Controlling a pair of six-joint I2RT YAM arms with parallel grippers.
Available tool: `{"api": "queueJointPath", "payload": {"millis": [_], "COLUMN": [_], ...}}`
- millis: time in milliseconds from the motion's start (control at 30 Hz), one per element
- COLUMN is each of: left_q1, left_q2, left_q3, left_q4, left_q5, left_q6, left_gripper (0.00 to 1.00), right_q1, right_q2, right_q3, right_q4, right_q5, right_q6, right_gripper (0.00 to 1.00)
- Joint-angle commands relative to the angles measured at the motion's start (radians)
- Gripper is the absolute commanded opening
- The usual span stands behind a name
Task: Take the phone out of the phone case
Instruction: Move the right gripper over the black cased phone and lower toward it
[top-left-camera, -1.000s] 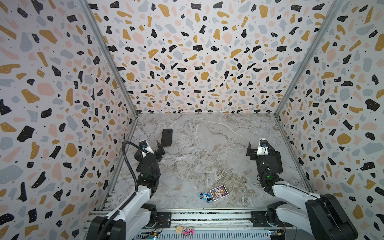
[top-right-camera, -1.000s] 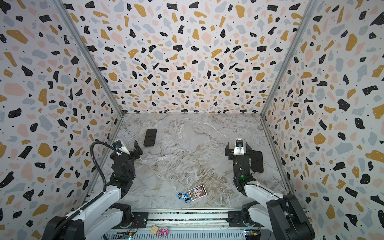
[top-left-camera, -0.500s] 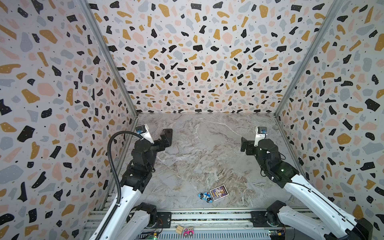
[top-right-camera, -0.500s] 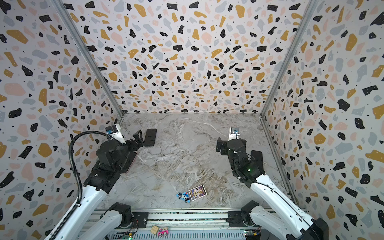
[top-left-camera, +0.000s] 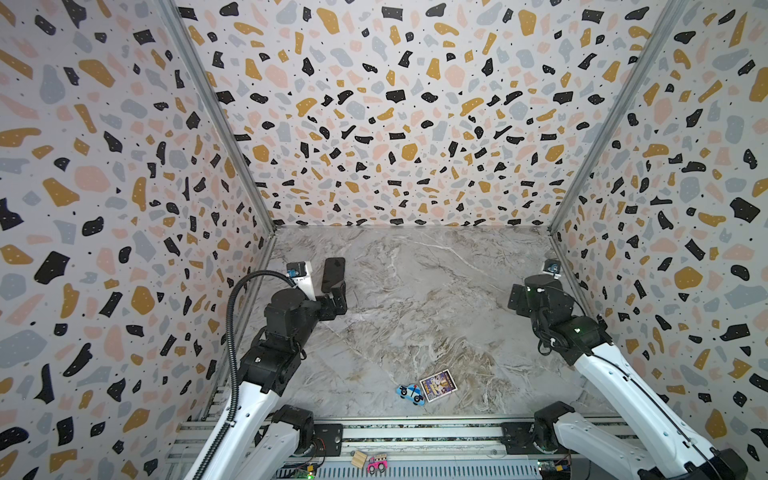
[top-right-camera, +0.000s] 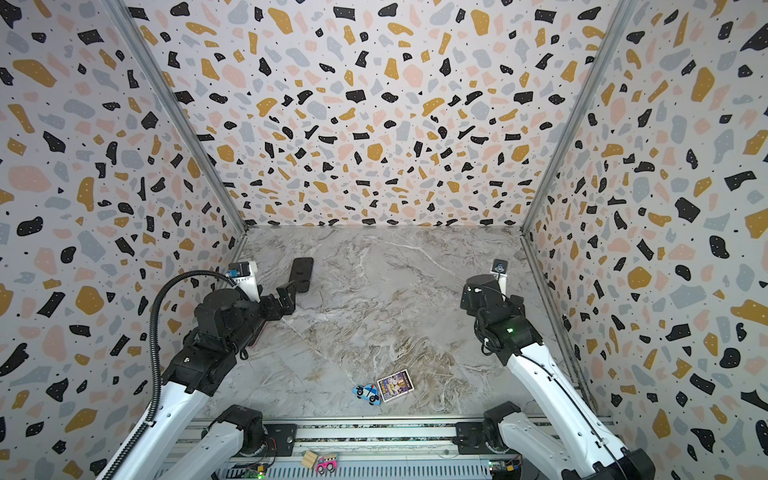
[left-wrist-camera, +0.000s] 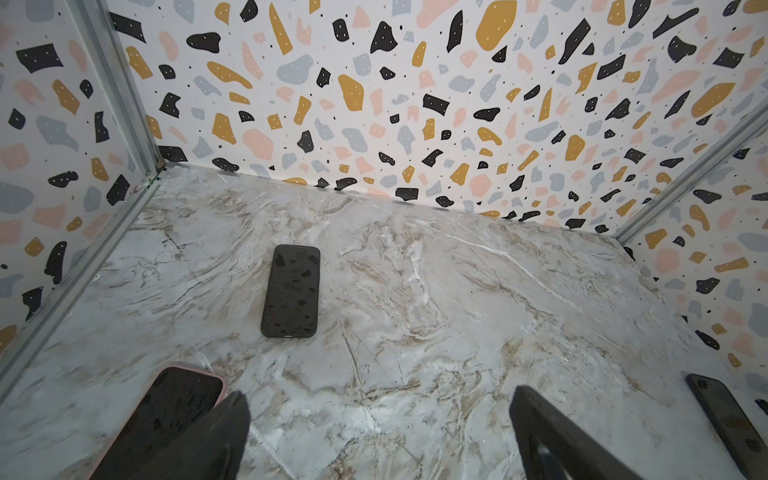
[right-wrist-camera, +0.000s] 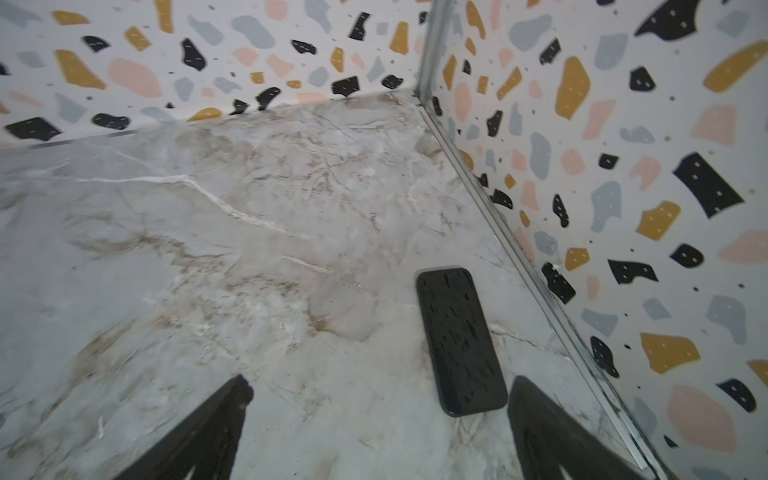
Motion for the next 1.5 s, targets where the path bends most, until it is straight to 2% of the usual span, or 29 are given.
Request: {"api": "queueJointPath", "payload": {"millis": [0,233,467,700,800,933,1467], "left_q1": [-0.004,-0.004,-0.004,-0.004,-0.004,-0.004,-0.004], "left_q2": [-0.019,-0.021,-0.016,0.004,0.006,0.002,-0.007], "left_q3": [-0.024,-0.049,-0.065,-0.068,-0.068,-0.071,-0.075], "left_q4": [-0.008,-0.01,-0.003,0.002,-0.003,-0.002,-0.009], "left_q5": [0.008,0.004,-0.006,-0.016,-0.02,-0.024,-0.019], "left_q6": [0.03,0.034,0.039,0.049,0.052,0.055,0.06], "left_gripper": [1.0,1.0,1.0,1.0,1.0,1.0,1.0], "right_q1": [-0.131,-0.414,-0.514,-0.603,-0.647,-0.668,-0.686], "right_q2": [-0.018,0.043,0.147,0.237,0.268,0.278,0.354], "right_q3": [-0.047,-0.172,-0.284,-0.353,-0.375,-0.397,-0.391], "right_q4": [0.027,0.187,0.358,0.497,0.55,0.601,0.626], "right_q5": [-0.09,-0.279,-0.298,-0.417,-0.517,-0.578,-0.583], "right_q6": [-0.008,0.013,0.05,0.024,0.012,0.004,0.005], "right_gripper": [0.99,0.99,0.99,0.99,0.99,0.99,0.99]}}
